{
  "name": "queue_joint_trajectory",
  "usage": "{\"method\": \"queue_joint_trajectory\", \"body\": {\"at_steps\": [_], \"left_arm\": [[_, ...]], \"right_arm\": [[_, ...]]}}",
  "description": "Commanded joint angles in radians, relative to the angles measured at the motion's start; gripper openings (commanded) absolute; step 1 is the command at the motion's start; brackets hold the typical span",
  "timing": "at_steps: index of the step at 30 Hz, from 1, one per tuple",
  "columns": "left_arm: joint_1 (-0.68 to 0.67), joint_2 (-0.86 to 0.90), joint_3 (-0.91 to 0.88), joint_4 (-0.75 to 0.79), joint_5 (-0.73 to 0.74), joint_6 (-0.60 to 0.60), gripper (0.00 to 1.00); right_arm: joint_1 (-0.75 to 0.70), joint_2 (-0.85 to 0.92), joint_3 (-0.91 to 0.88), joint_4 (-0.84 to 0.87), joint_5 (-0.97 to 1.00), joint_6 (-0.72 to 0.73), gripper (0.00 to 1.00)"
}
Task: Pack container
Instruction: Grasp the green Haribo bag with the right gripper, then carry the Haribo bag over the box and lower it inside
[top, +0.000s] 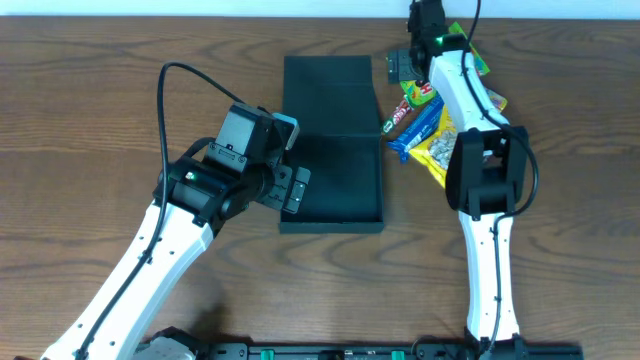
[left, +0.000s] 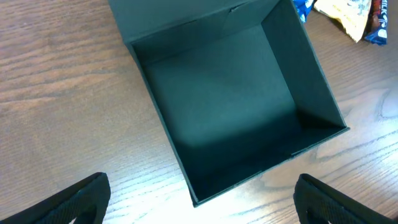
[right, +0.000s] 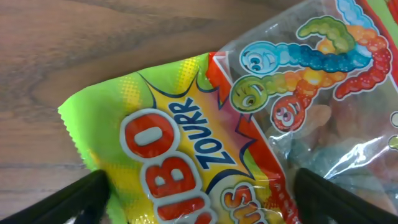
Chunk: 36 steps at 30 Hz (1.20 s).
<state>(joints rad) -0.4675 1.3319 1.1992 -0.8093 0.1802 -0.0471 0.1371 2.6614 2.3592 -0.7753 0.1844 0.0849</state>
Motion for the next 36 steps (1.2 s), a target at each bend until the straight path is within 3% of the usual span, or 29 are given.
{"method": "queue_joint_trajectory", "body": {"at_steps": [1, 6, 18, 29, 36], "left_arm": [[0.004, 0.009, 0.007, 0.002, -0.004, 0.018, 0.95], [0.004, 0.009, 0.007, 0.014, -0.004, 0.018, 0.95], [0.004, 0.009, 0.007, 0.014, -0.012, 0.023, 0.95], [0.005, 0.008, 0.007, 0.013, -0.06, 0.025, 0.95], [0.069, -0.041, 0.008, -0.008, -0.06, -0.001, 0.95]], "right_arm": [[-0.005, 0.115, -0.026, -0.046, -0.023, 0.012, 0.79], [-0.005, 0.138, -0.026, -0.075, -0.006, 0.015, 0.5], [-0.005, 0.12, 0.049, -0.14, -0.005, 0.014, 0.02], [0.003, -0.018, 0.287, -0.256, -0.004, 0.013, 0.01], [0.045, -0.223, 0.367, -0.414, 0.003, 0.011, 0.01]]}}
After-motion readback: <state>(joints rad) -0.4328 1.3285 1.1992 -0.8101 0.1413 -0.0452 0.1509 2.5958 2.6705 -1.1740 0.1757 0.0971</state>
